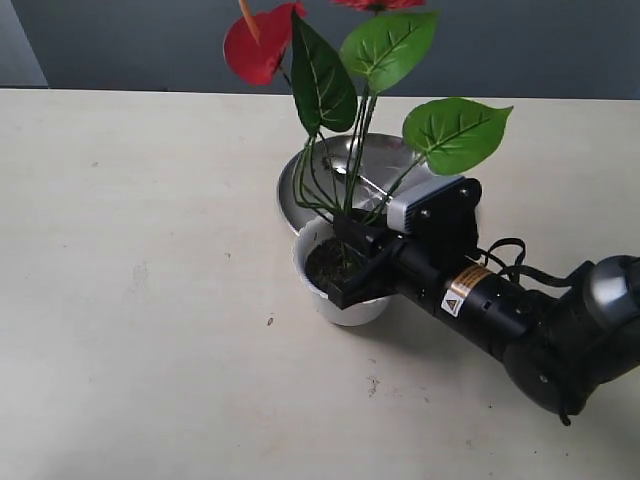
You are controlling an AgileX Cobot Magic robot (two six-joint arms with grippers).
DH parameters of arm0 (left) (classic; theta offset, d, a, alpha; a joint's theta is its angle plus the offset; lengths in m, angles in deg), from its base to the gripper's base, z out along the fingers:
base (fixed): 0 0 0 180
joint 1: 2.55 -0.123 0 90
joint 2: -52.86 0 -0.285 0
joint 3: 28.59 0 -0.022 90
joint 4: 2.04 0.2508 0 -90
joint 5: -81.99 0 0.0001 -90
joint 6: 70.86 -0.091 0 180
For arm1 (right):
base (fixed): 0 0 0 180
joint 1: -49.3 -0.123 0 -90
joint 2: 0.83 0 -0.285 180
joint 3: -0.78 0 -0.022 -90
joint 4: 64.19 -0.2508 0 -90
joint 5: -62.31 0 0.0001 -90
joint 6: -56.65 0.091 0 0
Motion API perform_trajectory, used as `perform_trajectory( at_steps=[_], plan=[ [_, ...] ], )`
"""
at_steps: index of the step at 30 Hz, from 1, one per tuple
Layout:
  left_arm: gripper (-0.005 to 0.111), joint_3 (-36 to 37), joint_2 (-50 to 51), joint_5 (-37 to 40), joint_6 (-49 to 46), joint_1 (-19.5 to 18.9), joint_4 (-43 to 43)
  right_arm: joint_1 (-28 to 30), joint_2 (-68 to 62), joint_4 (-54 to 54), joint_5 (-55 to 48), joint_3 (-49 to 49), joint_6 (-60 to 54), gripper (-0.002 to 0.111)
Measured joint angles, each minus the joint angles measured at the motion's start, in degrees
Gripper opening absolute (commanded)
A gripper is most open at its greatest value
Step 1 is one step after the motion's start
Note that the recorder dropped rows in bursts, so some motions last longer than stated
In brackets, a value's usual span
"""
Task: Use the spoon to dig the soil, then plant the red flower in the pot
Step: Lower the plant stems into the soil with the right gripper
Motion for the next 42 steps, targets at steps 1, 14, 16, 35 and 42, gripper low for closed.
perform_trajectory(
  at_steps=[1, 14, 16, 35, 42],
  plan=[
    [0.0, 0.0, 0.0, 0.0, 0.0, 0.0, 0.0, 0.0, -0.61, 0.13, 0.0, 0.0, 0.0, -0.001],
    [0.0, 0.0, 0.0, 0.0, 0.0, 0.0, 0.0, 0.0, -1.23, 0.8, 0.09, -0.04, 0.0, -0.001],
    [0.0, 0.0, 0.0, 0.0, 0.0, 0.0, 0.0, 0.0, -1.23, 1.24, 0.09, -0.04, 0.0, -0.001],
    [0.0, 0.0, 0.0, 0.0, 0.0, 0.0, 0.0, 0.0, -1.23, 3.46, 0.09, -0.04, 0.55, 0.008],
    [0.0, 0.0, 0.0, 0.0, 0.0, 0.0, 0.0, 0.0, -1.23, 4.24, 0.23, -0.04, 2.31, 0.031]
  ],
)
